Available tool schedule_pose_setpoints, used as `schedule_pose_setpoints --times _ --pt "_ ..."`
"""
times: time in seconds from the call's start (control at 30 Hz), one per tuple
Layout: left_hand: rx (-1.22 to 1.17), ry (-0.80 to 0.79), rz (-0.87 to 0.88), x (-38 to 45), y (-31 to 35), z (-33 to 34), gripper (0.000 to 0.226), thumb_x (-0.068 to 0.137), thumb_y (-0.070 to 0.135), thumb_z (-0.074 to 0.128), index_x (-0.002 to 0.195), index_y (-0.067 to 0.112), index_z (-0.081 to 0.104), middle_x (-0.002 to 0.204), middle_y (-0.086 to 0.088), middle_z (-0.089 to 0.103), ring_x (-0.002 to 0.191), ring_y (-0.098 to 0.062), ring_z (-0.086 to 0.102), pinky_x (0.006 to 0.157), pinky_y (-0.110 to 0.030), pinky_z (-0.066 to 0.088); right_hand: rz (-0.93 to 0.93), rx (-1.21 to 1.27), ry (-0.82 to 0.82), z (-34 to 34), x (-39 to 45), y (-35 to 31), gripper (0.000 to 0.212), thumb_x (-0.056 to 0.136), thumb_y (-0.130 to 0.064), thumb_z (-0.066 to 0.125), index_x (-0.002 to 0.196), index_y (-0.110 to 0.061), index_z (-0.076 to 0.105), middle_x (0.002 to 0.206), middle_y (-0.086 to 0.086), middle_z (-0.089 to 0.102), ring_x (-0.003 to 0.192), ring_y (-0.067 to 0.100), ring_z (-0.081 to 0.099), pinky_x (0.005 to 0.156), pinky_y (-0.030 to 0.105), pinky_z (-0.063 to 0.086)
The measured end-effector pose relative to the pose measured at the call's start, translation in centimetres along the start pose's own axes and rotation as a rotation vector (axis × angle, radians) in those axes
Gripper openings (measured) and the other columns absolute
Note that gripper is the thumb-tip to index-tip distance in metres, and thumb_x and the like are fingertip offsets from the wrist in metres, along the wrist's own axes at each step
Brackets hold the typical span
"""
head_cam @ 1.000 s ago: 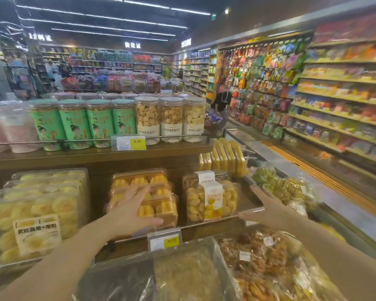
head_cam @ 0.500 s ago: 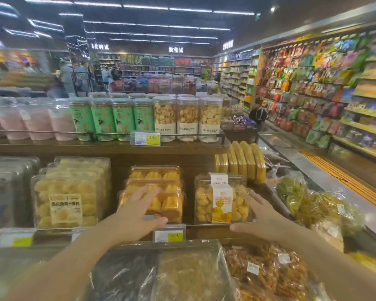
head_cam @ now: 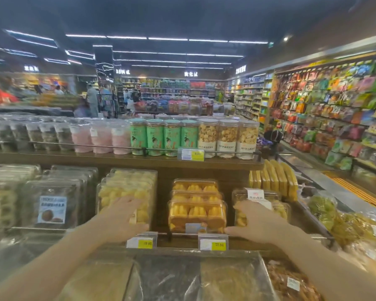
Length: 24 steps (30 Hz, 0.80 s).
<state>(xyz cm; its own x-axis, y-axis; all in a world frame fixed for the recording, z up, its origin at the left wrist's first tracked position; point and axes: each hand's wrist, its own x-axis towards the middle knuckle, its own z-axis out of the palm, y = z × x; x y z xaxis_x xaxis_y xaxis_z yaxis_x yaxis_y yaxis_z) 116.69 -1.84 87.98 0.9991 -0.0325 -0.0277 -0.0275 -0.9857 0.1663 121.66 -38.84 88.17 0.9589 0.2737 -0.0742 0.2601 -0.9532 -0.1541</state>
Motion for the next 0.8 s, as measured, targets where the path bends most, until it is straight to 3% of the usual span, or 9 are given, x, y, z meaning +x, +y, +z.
schedule_pose_setpoints --times 0.1,0.17,0.23,0.33,0.47,0.8 --pt "-0.022 0.027 0.007 -2.4 -4.2 -1.6 0.089 0.092 0.064 0.06 0.162 0.027 0.02 0.168 0.002 0.024 0.155 -0.019 0.022 0.125 -0.037 0.023 -0.002 -0.024 0.031 0.0 -1.4 -4.8 0.102 0.073 -0.088 0.052 0.153 -0.028 0.037 0.156 -0.005 0.042 0.14 0.019 0.041 0.112 0.038 0.041" --pt "-0.053 0.05 0.017 -4.2 -6.6 -2.5 0.09 0.09 0.063 0.062 0.162 0.027 0.021 0.166 0.004 0.029 0.152 -0.017 0.03 0.122 -0.036 0.03 0.011 -0.011 0.028 0.1 -2.4 -8.0 0.109 0.067 -0.093 0.05 0.153 -0.027 0.038 0.154 -0.005 0.044 0.138 0.018 0.044 0.109 0.038 0.044" --pt "-0.061 0.063 0.027 -6.1 -8.5 -3.3 0.086 0.091 0.06 0.063 0.161 0.029 0.023 0.163 0.005 0.035 0.148 -0.016 0.037 0.119 -0.035 0.036 0.017 0.006 0.023 0.5 -3.3 -11.1 0.102 0.069 -0.089 0.055 0.15 -0.028 0.041 0.151 -0.005 0.048 0.133 0.017 0.048 0.104 0.037 0.047" --pt "-0.064 0.048 0.009 -9.1 -10.5 -4.2 0.08 0.093 0.055 0.064 0.159 0.031 0.026 0.157 0.005 0.042 0.139 -0.015 0.046 0.111 -0.032 0.042 0.027 0.013 -0.001 0.9 -4.5 -15.4 0.102 0.069 -0.086 0.054 0.153 -0.031 0.036 0.155 -0.005 0.043 0.137 0.017 0.045 0.108 0.04 0.045" --pt "-0.055 0.03 -0.041 -12.6 -13.4 -4.9 0.084 0.09 0.06 0.061 0.16 0.031 0.025 0.161 0.008 0.036 0.144 -0.014 0.041 0.115 -0.035 0.04 -0.006 0.016 -0.03 1.4 -6.0 -20.1 0.102 0.079 -0.079 0.058 0.159 -0.028 0.024 0.165 -0.005 0.026 0.15 0.018 0.029 0.118 0.039 0.033" --pt "-0.051 0.048 -0.194 -21.9 -15.2 -6.8 0.084 0.091 0.057 0.064 0.161 0.03 0.026 0.164 0.007 0.032 0.149 -0.014 0.034 0.12 -0.038 0.035 -0.205 -0.068 -0.02 0.1 -8.4 -26.1 0.1 0.081 -0.079 0.057 0.16 -0.028 0.023 0.163 -0.005 0.03 0.146 0.017 0.035 0.114 0.037 0.038"
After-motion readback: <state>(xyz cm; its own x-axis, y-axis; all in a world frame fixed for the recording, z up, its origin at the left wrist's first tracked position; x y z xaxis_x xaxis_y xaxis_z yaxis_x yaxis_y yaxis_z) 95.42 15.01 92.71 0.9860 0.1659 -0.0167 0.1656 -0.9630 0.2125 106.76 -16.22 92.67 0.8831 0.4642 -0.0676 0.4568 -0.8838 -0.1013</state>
